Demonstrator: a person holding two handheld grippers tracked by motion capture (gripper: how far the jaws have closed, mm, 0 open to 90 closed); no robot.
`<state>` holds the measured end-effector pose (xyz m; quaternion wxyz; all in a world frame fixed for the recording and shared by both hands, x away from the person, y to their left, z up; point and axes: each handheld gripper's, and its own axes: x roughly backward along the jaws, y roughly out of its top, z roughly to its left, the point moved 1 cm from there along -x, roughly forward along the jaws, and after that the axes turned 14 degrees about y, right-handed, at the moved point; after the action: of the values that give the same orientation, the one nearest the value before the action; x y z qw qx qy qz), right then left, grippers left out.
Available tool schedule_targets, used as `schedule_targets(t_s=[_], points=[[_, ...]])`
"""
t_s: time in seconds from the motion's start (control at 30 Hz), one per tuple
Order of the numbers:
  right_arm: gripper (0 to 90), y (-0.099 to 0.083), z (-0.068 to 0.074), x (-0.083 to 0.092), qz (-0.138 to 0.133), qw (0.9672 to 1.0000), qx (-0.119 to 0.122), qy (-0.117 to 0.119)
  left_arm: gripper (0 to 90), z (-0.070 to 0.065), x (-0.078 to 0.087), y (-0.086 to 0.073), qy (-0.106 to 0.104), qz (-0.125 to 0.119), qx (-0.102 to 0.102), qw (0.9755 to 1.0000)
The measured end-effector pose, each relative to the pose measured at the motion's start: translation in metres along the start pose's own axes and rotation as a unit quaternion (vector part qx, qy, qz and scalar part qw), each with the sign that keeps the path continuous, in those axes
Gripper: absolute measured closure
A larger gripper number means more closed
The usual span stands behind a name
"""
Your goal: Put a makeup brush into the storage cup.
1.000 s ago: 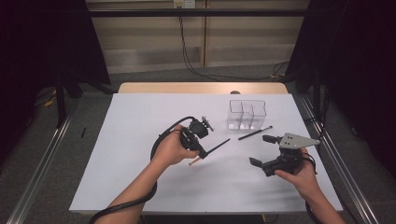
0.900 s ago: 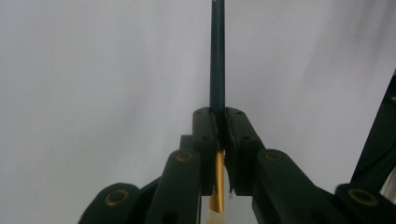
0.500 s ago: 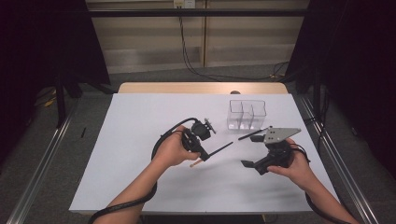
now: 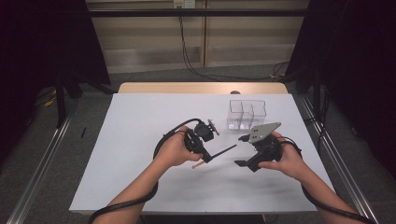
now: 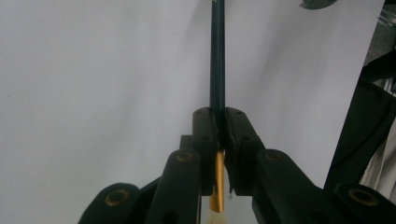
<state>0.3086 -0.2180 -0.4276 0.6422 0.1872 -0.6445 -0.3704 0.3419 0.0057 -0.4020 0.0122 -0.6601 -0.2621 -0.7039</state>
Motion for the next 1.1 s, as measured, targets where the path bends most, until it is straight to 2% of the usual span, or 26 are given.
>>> schedule_targets(t_s=[0.2,0.27,0.4,0.53,0.7,0.77,0.87,0.97,1.1], points=[[18.9,0.005,-0.002,-0.002,0.021,0.9996,0.019,0.006,83.7,-0.003,-0.002,0.001,-0.007,-0.002,0.001,1.0],[22.9,0.007,-0.002,-0.002,0.019,0.9995,0.02,0.017,83.7,-0.003,-0.002,0.001,-0.009,0.001,-0.003,1.0],[28.3,0.01,-0.002,-0.004,0.035,0.9985,0.038,0.021,83.7,-0.003,-0.003,0.002,-0.011,0.0,-0.01,0.9999],[36.9,0.012,-0.002,-0.009,0.046,0.9969,0.057,0.028,83.7,-0.004,-0.004,0.003,-0.016,0.003,-0.014,0.9998],[45.8,0.014,0.0,-0.016,0.066,0.9947,0.068,0.041,83.7,-0.006,-0.004,0.005,-0.024,-0.002,-0.017,0.9996],[52.5,0.015,0.001,-0.018,0.07,0.9937,0.074,0.047,83.7,-0.006,-0.003,0.005,-0.026,-0.001,-0.02,0.9995],[52.8,0.016,0.001,-0.019,0.081,0.9923,0.08,0.05,83.7,-0.008,-0.004,0.006,-0.028,-0.001,-0.024,0.9993],[53.3,0.018,0.002,-0.02,0.078,0.9917,0.085,0.056,83.7,-0.008,-0.005,0.008,-0.033,0.0,-0.026,0.9991],[60.7,0.02,0.004,-0.023,0.084,0.9903,0.091,0.063,83.7,-0.007,-0.006,0.01,-0.036,-0.001,-0.026,0.999]])
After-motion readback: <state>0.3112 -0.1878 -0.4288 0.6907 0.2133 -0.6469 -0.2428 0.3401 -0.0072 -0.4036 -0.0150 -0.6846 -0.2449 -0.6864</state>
